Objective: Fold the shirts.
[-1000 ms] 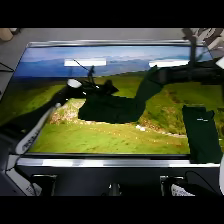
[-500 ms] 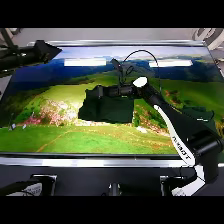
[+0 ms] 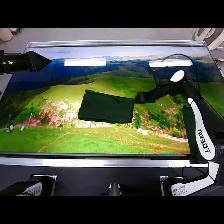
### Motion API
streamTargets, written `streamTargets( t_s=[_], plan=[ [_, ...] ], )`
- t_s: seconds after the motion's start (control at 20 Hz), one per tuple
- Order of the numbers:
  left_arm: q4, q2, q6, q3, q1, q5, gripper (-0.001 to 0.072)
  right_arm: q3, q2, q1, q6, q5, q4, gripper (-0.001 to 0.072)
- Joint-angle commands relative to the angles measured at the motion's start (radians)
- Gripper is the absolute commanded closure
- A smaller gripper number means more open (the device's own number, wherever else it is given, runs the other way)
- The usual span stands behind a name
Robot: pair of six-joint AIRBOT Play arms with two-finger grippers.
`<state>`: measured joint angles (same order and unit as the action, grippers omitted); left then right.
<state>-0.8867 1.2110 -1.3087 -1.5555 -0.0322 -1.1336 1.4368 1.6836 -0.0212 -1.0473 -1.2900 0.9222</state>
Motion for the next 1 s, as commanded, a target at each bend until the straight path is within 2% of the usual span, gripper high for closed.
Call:
streamTargets(
  t_s=[0.0, 0.15, 0.45, 0.5, 0.55, 0.6, 0.7, 0.95],
  plan=[
    [-0.023, -0.003, 0.000, 0.016, 0.017, 0.008, 0.0687, -0.106, 0.011, 0.040, -0.024, 0.015, 0.003, 0.0096],
    [-0.023, -0.003, 0.000, 0.018, 0.032, 0.007, 0.0687, -0.122, 0.078, -0.026, 0.021, 0.086, -0.136, 0.0094],
    [-0.023, -0.003, 0.000, 0.018, 0.042, 0.008, 0.0687, -0.122, 0.131, -0.111, 0.011, 0.200, -0.240, 0.0149],
    [-0.023, -0.003, 0.000, 0.018, 0.042, 0.008, 0.0687, -0.122, 0.131, -0.111, 0.012, 0.201, -0.240, 0.0219],
    [-0.023, -0.003, 0.000, 0.018, 0.042, 0.008, 0.0687, -0.119, 0.130, -0.110, 0.013, 0.196, -0.242, 0.0487],
    [-0.023, -0.003, 0.000, 0.018, 0.042, 0.008, 0.0687, -0.114, 0.124, -0.099, 0.019, 0.182, -0.243, 0.0682],
    [-0.023, -0.002, 0.000, 0.018, 0.042, 0.008, 0.0687, -0.089, 0.087, -0.061, 0.094, 0.141, -0.242, 0.0685],
    [-0.023, -0.001, 0.000, 0.019, 0.042, 0.008, 0.0687, 0.029, -0.077, 0.171, 0.086, 0.051, -0.220, 0.0685]
  ],
)
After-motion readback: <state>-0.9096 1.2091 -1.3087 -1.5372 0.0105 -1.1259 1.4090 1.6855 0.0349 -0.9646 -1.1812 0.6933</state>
